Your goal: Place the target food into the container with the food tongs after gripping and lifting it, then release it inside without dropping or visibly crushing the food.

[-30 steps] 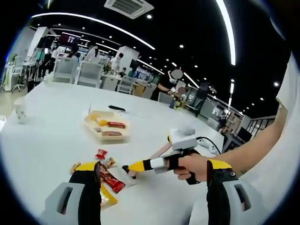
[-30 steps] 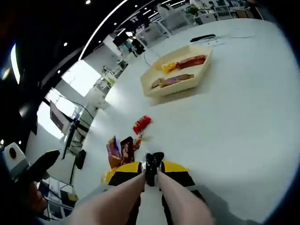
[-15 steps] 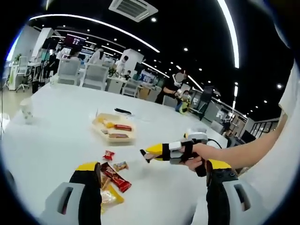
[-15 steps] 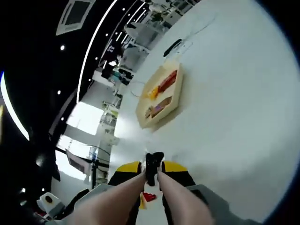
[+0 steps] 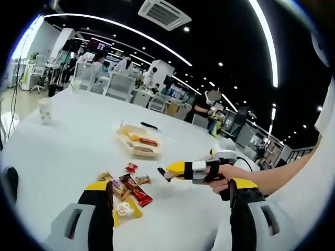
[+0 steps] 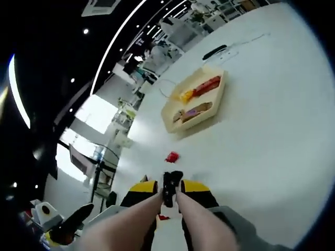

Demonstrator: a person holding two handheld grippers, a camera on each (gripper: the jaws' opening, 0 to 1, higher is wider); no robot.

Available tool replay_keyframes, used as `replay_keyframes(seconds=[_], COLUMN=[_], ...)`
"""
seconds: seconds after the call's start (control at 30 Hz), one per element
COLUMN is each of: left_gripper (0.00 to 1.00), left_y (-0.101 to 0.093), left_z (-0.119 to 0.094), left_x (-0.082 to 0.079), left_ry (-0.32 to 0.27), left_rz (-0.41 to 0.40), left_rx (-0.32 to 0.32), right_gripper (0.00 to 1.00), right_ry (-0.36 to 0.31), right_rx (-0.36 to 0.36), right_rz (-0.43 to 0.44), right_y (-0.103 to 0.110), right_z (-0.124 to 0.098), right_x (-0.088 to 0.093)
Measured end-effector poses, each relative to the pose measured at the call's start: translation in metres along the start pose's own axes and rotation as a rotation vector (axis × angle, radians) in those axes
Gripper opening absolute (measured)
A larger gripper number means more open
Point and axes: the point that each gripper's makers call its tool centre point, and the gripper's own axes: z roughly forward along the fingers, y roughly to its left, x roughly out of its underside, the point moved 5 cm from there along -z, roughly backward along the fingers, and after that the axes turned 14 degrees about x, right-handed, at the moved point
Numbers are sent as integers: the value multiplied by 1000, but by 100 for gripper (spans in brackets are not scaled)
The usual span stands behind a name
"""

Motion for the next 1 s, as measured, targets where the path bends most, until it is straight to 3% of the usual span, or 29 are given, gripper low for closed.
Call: replay_keyframes(seconds=[0.5,0.73,1.0], left_gripper=[92,92,91], left_y=[0,1,1], left_z=[14,15,12], left_x=[-2,-3,-2], left_ry=[17,20,6], left_rz=[0,5,1], left_rx=[34,43,40], right_gripper=[15,15,14], right_ry=[-86,-141,-169], right_rx=[-55,-84,-83], right_rz=[108,112,61], right_y=[-3,-2,3], right_z=[-25,-39,-47], right_x=[-42,-64,-74])
